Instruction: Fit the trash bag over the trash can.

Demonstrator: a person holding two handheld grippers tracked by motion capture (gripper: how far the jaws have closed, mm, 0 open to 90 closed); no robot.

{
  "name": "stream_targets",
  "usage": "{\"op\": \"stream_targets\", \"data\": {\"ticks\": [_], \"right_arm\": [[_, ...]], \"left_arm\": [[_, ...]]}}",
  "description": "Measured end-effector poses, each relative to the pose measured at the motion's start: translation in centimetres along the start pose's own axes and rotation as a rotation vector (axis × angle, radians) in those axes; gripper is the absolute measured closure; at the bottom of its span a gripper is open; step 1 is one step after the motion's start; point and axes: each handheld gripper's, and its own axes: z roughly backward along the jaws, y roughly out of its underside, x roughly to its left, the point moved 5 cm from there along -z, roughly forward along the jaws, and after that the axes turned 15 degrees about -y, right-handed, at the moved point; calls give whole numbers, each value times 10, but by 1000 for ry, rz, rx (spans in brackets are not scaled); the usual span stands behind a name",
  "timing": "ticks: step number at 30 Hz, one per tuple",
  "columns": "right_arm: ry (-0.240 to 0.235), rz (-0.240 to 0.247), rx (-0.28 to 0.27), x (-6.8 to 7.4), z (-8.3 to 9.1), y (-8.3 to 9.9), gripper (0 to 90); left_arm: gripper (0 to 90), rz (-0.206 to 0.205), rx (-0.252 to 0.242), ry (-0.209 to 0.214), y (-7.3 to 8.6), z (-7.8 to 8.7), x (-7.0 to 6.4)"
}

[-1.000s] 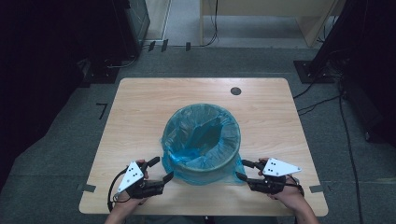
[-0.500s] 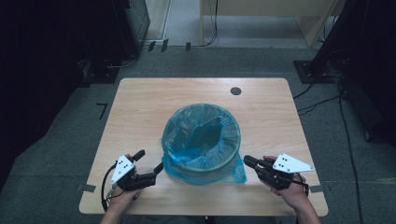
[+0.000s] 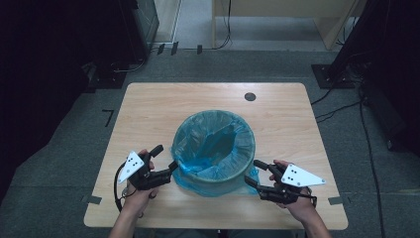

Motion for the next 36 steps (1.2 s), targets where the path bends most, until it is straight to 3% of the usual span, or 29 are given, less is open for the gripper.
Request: {"op": "stream_targets", "data": {"ticks": [1, 2, 3, 4, 5, 6, 7, 8, 10, 11, 14, 19, 24, 26, 29, 31, 32, 33, 34, 36], "right_arm": [[0, 0, 0, 0, 0, 0, 409], [-5, -1, 2, 0, -3, 1, 426], [-1, -3, 2, 1, -7, 2, 537], [-1, -3, 2, 1, -7, 2, 537], [1, -5, 0, 1, -8, 2, 558], [-16, -5, -9, 2, -10, 2, 654], [-16, -5, -9, 2, -10, 2, 654], [-15, -5, -10, 2, -10, 2, 695], [-12, -6, -1, 3, -11, 2, 815], [6, 4, 15, 1, -12, 3, 897], [41, 9, 45, -2, -12, 7, 900], [60, 28, 89, -5, -11, 15, 900], [81, 35, 137, -11, -9, 24, 900], [88, 44, 160, -12, -9, 27, 900], [106, 55, 181, -14, -6, 30, 900], [95, 32, 163, -17, -1, 31, 900], [86, 16, 142, -17, 1, 29, 841], [86, 16, 142, -17, 1, 29, 841], [75, 13, 119, -17, 4, 27, 778], [66, 12, 87, -16, 11, 22, 763]], "left_arm": [[285, 0, 0, 0, 0, 0, 0], [285, -2, -20, 31, -3, 0, -2], [448, -4, -42, 50, -5, -1, -4], [516, -4, -42, 50, -5, -1, -4], [516, 16, -54, 65, -6, -2, -5], [695, 24, -55, 66, -6, -2, -6], [695, 22, -51, 63, -5, -3, -7], [757, 14, -44, 56, -4, -4, -8], [873, -2, -20, 36, 1, -6, -10], [900, -17, 14, 16, 6, -10, -11], [900, -19, 50, -4, 11, -14, -10], [900, -6, 114, -46, 20, -21, -7], [900, -76, 202, -136, 37, -30, -2], [900, -86, 232, -172, 41, -32, 1], [900, -39, 240, -224, 43, -32, 11], [675, -14, 222, -207, 43, -28, 15], [570, -6, 204, -183, 41, -25, 16], [570, -1, 186, -160, 39, -21, 16], [498, -8, 168, -149, 37, -17, 18], [334, -31, 139, -172, 32, -6, 24]]}}
